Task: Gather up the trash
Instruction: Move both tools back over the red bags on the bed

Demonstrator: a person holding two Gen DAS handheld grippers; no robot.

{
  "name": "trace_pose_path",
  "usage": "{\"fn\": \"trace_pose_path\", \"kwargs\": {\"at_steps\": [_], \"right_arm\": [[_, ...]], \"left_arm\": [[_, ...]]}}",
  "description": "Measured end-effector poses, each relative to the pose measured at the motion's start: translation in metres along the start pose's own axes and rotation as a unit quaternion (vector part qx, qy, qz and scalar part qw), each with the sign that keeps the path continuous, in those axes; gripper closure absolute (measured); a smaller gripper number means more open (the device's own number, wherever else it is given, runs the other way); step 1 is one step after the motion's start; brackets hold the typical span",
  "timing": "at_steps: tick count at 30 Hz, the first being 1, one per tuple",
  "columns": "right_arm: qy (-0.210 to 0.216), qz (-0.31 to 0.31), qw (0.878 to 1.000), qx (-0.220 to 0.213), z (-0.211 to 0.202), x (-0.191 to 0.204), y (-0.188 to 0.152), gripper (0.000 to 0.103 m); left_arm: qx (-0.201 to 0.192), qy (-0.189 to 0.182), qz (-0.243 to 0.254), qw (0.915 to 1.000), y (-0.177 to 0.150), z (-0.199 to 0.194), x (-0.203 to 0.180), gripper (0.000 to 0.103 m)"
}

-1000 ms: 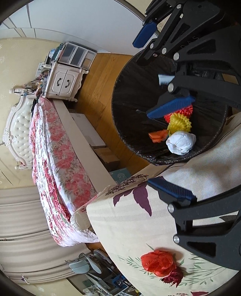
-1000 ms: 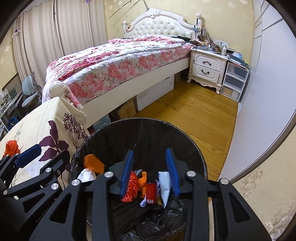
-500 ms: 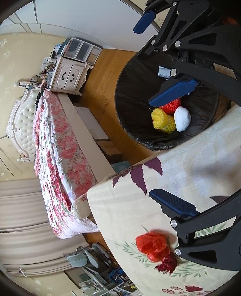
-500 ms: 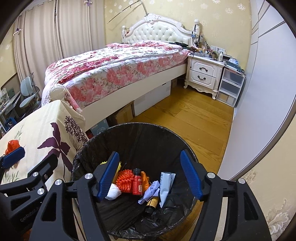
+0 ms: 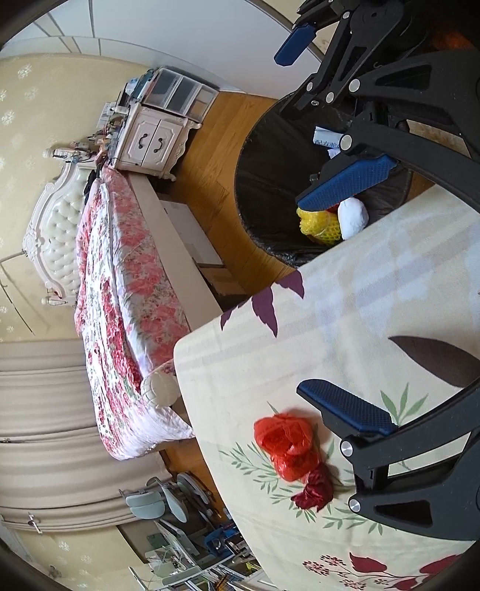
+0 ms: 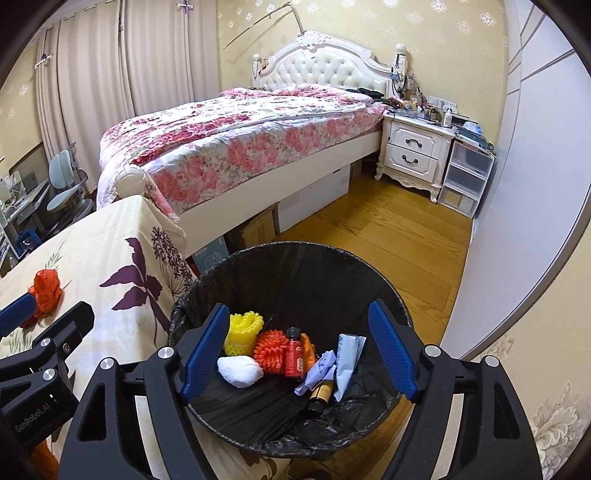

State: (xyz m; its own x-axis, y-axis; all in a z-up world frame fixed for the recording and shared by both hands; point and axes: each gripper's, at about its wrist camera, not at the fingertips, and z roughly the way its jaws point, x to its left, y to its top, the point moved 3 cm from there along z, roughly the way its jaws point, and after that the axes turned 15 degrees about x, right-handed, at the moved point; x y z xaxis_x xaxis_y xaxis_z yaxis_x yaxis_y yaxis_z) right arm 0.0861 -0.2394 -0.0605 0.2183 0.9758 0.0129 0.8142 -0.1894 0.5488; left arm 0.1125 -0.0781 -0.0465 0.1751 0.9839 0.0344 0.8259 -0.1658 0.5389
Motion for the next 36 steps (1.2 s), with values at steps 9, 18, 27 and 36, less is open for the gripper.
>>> {"fn": "trace_pose_path", "kwargs": {"at_steps": [9, 18, 27, 36], "right_arm": [[0.019, -0.034, 0.999, 0.008, 0.0, 0.037, -0.008, 0.027], [0.047, -0.069, 0.996, 0.019, 0.001, 0.079, -0.014, 0.027], [0.072, -0.102, 0.992, 0.028, 0.004, 0.12, -0.018, 0.027], [0.086, -0.13, 0.987, 0.036, 0.01, 0.149, -0.019, 0.027]], "left_arm": [[0.008, 0.021, -0.033, 0.9992, -0.015, -0.003, 0.041, 0.013], [0.029, 0.05, -0.082, 0.9949, -0.035, 0.001, 0.101, 0.013], [0.043, 0.072, -0.12, 0.9891, -0.048, -0.001, 0.145, 0.013], [0.057, 0.08, -0.132, 0.9864, -0.044, 0.01, 0.166, 0.013]]}}
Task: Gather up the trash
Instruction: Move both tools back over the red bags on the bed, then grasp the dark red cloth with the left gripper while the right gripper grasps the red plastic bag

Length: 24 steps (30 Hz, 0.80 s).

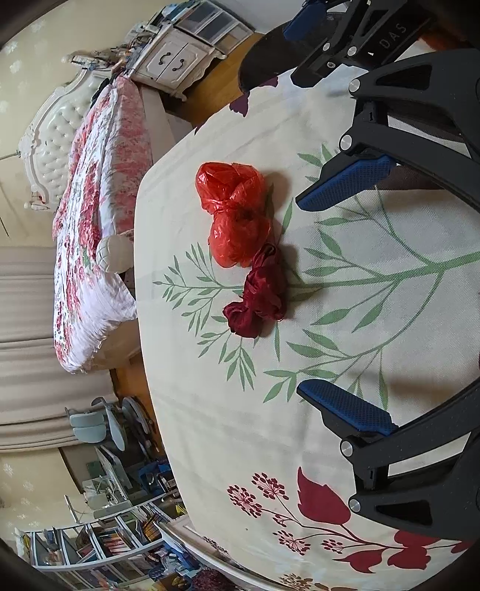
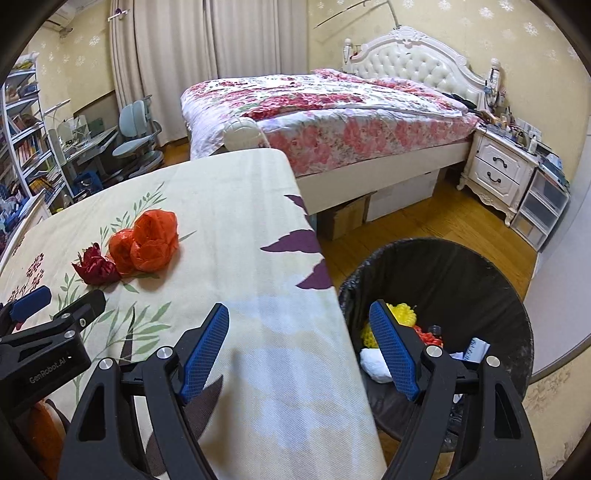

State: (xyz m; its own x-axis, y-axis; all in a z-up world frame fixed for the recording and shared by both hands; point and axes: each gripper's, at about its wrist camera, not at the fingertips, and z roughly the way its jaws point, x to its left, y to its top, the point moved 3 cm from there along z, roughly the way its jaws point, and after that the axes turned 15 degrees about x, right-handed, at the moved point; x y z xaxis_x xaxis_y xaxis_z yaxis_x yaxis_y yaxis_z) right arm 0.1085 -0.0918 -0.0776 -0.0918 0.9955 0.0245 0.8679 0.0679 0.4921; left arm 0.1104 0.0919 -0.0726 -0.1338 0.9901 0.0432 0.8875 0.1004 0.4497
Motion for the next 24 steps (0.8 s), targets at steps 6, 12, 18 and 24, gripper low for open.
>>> {"fn": "trace_pose_path", "kwargs": {"at_steps": [6, 12, 18, 24], "right_arm": [[0.005, -0.006, 1.0, 0.006, 0.005, 0.008, 0.003, 0.027], [0.01, -0.004, 1.0, 0.013, 0.009, 0.007, 0.005, 0.027], [0.01, -0.004, 1.0, 0.016, 0.01, 0.007, 0.005, 0.027], [0.008, -0.007, 1.0, 0.015, 0.009, 0.009, 0.007, 0.027]], "left_arm": [[0.015, -0.006, -0.009, 0.9998, 0.011, 0.01, 0.007, 0.013], [0.029, -0.009, -0.018, 0.9994, 0.02, 0.019, 0.016, 0.013], [0.035, -0.014, -0.023, 0.999, 0.022, 0.022, 0.024, 0.013], [0.041, 0.003, -0.033, 0.9986, 0.017, 0.022, 0.043, 0.013]]}}
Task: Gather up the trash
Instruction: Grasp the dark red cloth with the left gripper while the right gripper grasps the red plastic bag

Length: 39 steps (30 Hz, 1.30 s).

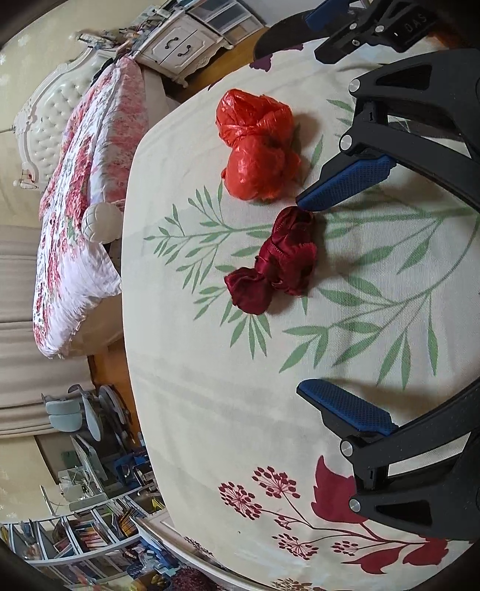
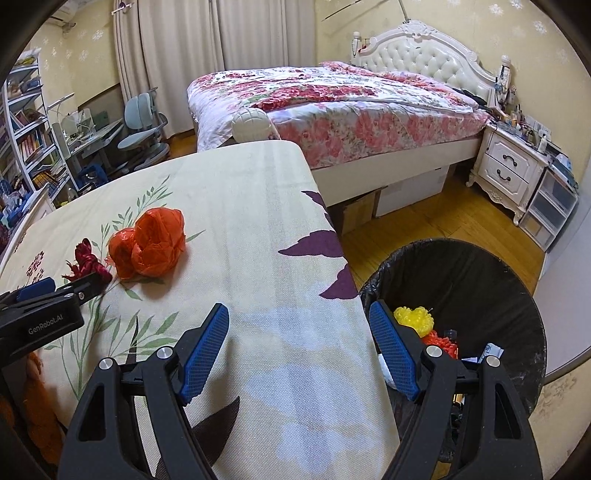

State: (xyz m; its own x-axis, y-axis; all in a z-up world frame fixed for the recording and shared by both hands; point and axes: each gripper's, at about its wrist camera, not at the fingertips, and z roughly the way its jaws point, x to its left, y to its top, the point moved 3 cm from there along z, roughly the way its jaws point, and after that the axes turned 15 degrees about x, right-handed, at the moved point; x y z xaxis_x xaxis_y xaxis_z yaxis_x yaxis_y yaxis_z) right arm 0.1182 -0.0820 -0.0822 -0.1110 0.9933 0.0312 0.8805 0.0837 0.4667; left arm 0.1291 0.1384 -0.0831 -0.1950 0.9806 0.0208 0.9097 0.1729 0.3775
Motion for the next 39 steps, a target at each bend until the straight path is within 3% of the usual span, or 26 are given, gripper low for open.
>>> {"fn": "trace_pose_path", "kwargs": {"at_steps": [9, 19, 20, 21, 27, 30, 39], "right_arm": [[-0.001, -0.006, 1.0, -0.003, -0.002, 0.007, -0.001, 0.027], [0.0, -0.019, 1.0, -0.004, -0.003, 0.021, 0.003, 0.027], [0.001, -0.02, 1.0, -0.005, -0.003, 0.022, 0.004, 0.027], [0.001, -0.021, 1.0, -0.005, -0.003, 0.024, 0.005, 0.027], [0.006, -0.03, 1.0, -0.004, 0.0, 0.033, 0.009, 0.027], [0.012, -0.035, 0.999, -0.004, -0.001, 0.039, 0.011, 0.027], [0.035, -0.065, 0.997, -0.007, -0.001, 0.074, 0.017, 0.027]], "left_arm": [[-0.002, -0.009, -0.012, 0.9999, -0.008, -0.006, 0.02, 0.013], [-0.005, -0.011, -0.015, 0.9998, 0.02, 0.004, 0.014, 0.013], [-0.003, -0.014, -0.016, 0.9998, 0.02, 0.005, 0.015, 0.019], [0.001, -0.02, -0.014, 0.9997, 0.02, 0.006, 0.016, 0.032], [-0.007, -0.017, 0.007, 0.9998, 0.013, 0.005, 0.017, 0.066], [-0.008, -0.024, 0.006, 0.9996, 0.01, 0.003, 0.022, 0.074], [-0.01, -0.023, -0.002, 0.9997, 0.003, 0.001, 0.039, 0.079]]}}
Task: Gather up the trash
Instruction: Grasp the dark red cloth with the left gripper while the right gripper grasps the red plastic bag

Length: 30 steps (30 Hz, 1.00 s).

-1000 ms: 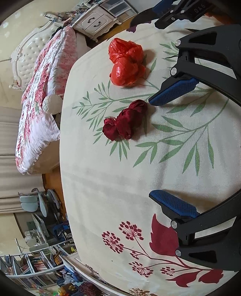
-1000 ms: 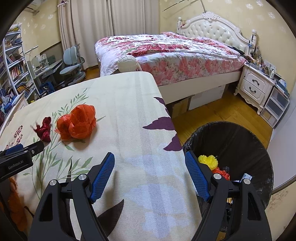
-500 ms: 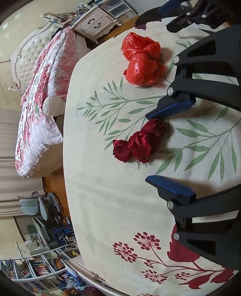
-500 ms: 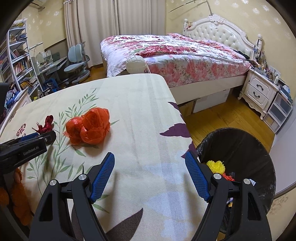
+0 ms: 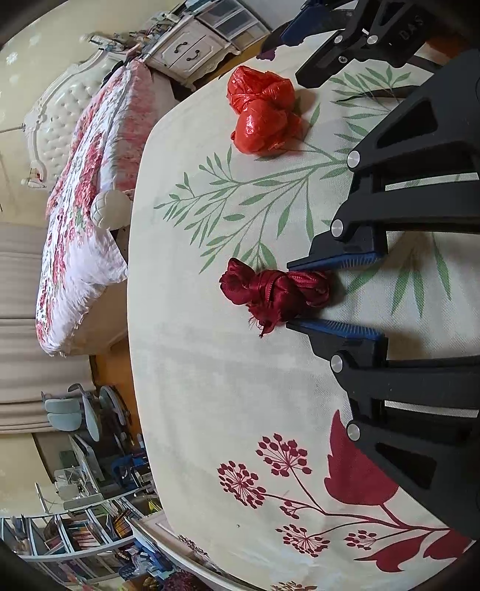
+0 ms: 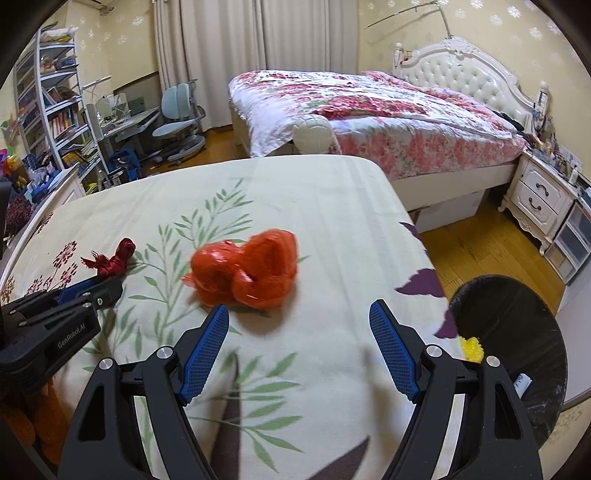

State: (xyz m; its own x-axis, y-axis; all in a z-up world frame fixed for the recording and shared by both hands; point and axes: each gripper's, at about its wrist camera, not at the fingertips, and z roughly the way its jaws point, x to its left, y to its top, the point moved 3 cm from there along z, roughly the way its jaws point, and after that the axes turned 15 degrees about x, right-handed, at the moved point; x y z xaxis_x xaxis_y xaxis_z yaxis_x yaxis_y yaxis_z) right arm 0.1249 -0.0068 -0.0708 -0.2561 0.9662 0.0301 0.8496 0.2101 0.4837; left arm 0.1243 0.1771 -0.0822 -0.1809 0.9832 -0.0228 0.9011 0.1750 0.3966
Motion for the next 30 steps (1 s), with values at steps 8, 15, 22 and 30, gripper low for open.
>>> {"fn": "trace_pose_path", "kwargs": {"at_steps": [8, 15, 22, 30], "right_arm": [[0.013, -0.015, 1.0, 0.007, 0.012, 0.027, 0.014, 0.024], [-0.011, -0.024, 1.0, 0.017, 0.024, 0.042, 0.026, 0.023], [-0.009, -0.006, 0.999, 0.032, 0.031, 0.036, 0.029, 0.034], [-0.005, -0.014, 0.999, 0.031, 0.024, 0.041, 0.021, 0.036]], "left_arm": [[-0.001, 0.002, -0.011, 0.9999, -0.006, -0.004, 0.018, 0.08], [-0.003, 0.006, -0.019, 0.9998, -0.01, -0.005, 0.029, 0.081], [-0.004, 0.005, -0.022, 0.9997, -0.01, -0.005, 0.031, 0.081], [-0.005, 0.004, -0.025, 0.9997, -0.01, -0.007, 0.033, 0.082]]}}
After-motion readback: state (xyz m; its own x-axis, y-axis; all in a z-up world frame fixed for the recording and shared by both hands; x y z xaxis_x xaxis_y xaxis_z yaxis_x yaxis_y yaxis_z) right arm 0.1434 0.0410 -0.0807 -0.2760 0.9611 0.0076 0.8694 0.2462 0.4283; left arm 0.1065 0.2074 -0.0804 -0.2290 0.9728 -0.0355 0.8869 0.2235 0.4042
